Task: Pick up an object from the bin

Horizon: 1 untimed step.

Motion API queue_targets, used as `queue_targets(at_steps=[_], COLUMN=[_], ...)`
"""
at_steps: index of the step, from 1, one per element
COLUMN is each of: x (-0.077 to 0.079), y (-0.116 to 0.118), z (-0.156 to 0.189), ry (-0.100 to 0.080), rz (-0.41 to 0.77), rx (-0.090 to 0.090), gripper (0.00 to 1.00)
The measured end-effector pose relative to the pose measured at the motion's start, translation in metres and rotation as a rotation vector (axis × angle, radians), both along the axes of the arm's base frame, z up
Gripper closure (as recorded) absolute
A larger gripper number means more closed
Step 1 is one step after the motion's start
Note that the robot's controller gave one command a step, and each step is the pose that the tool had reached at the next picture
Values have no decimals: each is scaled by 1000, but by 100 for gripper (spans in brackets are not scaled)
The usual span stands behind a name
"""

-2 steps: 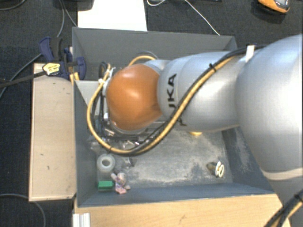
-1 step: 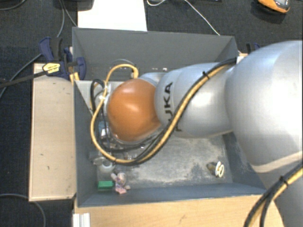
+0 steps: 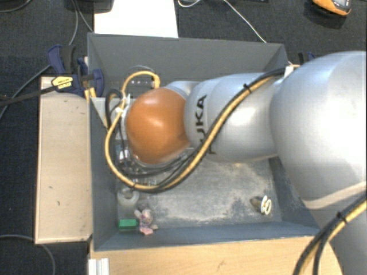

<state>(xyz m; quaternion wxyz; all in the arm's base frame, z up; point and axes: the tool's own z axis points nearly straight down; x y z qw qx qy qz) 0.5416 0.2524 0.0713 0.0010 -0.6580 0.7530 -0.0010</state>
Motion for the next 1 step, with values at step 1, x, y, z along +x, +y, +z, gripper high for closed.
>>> queue_targets(at_steps=[1], x=[0], y=[0], z=[0], ry=[0], rz=[-2], rx=[0], gripper=[100])
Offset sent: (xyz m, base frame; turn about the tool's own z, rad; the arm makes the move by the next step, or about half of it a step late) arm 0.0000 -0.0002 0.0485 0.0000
